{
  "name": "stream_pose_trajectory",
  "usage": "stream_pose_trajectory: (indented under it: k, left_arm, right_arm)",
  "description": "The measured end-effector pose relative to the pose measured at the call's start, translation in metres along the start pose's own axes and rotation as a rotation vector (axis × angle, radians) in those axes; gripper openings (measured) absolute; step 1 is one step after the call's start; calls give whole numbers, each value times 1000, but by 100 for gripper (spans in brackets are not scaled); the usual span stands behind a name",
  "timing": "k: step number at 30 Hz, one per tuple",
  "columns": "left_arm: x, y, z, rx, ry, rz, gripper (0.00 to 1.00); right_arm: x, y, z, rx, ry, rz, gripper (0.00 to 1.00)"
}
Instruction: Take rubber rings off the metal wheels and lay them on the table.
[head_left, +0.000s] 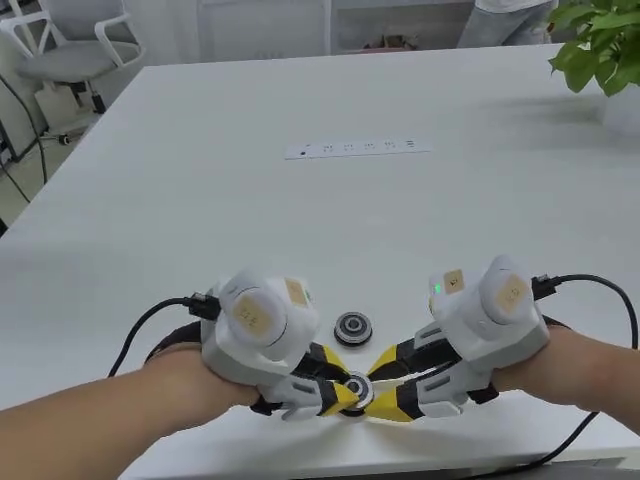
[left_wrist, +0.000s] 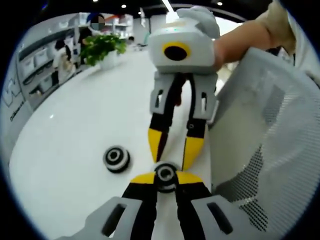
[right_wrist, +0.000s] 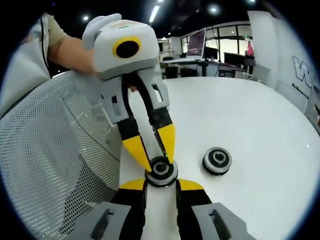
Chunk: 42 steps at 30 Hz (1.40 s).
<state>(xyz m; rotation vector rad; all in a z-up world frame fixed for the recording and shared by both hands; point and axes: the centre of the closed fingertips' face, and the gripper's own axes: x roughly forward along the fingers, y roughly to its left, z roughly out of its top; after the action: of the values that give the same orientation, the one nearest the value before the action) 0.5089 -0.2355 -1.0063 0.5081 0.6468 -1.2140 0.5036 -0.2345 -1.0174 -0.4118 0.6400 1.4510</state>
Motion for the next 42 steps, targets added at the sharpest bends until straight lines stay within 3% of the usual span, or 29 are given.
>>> stream_pose_trajectory:
  k: [9,25,29,42]
  left_arm:
    - [0,1,0,-13,-28,15,14]
    - [0,1,0,-24,-36,37,14]
    - [0,1,0,-24,-34,38,14]
    - [0,1,0,-17,-22,38,14]
  right_arm:
    - [3,2,-1,16,8,1,24]
    - [-2,1,-6,57,16,-11,13]
    - [-4,-1,-10,61,28,-22,4]
    - [-4,-2,-9,116,23,-23,1]
